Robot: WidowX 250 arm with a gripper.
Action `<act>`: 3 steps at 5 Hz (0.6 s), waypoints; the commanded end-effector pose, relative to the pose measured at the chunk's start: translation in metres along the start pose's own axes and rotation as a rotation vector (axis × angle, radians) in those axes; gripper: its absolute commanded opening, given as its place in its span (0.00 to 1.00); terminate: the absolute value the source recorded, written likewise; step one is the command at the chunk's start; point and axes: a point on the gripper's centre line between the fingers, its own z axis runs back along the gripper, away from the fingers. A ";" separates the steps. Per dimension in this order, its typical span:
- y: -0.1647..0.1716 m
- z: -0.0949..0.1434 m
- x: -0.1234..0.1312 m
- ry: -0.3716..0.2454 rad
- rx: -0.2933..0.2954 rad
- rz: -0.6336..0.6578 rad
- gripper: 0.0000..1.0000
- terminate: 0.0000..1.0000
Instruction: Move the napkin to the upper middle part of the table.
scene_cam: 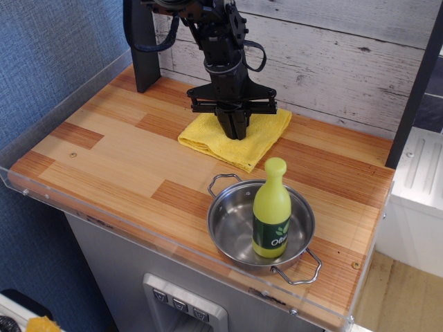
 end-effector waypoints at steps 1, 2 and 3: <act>-0.001 0.026 0.010 -0.056 0.006 -0.036 1.00 0.00; -0.003 0.039 0.018 -0.093 -0.019 -0.029 1.00 0.00; -0.006 0.055 0.024 -0.132 -0.020 -0.031 1.00 0.00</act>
